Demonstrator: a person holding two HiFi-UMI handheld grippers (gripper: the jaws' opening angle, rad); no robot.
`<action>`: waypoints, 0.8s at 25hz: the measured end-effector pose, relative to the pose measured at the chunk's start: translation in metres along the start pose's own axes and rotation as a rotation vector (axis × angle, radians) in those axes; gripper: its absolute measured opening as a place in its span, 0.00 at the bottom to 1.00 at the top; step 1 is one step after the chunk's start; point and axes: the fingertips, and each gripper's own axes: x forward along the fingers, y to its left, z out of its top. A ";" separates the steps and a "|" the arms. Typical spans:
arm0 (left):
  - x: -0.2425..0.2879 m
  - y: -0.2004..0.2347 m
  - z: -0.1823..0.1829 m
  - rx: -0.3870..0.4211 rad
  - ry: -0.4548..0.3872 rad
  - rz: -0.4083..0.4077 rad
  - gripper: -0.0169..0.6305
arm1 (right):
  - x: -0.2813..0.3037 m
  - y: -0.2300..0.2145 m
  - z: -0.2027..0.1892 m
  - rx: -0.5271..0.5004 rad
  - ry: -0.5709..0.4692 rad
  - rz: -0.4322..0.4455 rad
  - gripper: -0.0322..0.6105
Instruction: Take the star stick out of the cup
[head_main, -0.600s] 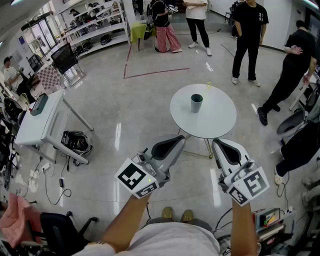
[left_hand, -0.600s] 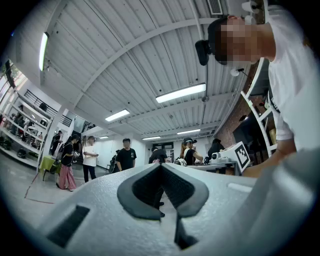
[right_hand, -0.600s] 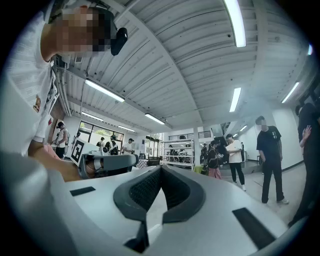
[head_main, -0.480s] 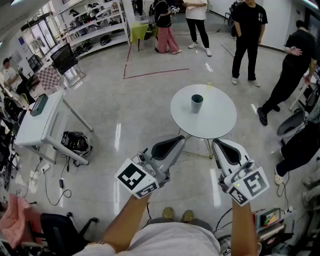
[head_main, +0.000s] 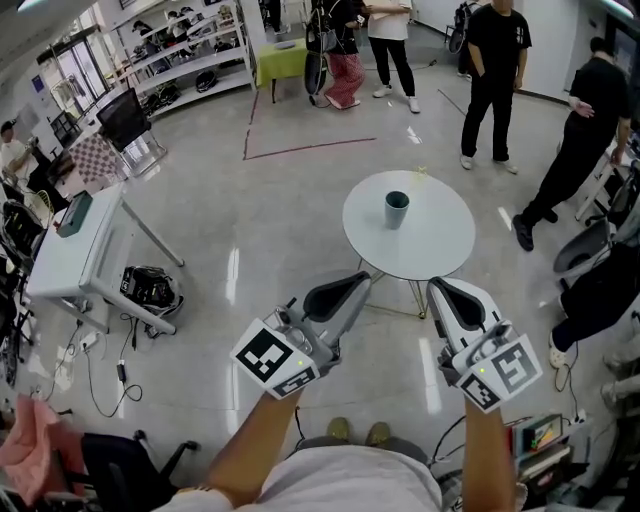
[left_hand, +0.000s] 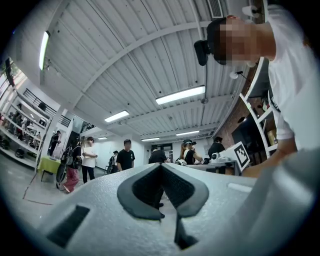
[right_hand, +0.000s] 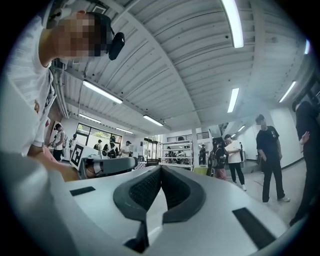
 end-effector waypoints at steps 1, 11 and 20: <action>-0.001 0.002 0.000 -0.001 -0.002 -0.001 0.05 | 0.001 0.000 0.000 -0.001 0.002 -0.005 0.07; -0.015 0.026 -0.001 -0.004 -0.005 -0.033 0.05 | 0.020 0.007 -0.005 -0.013 0.016 -0.044 0.07; -0.027 0.045 -0.006 -0.020 -0.010 -0.051 0.05 | 0.032 0.012 -0.014 -0.025 0.043 -0.073 0.07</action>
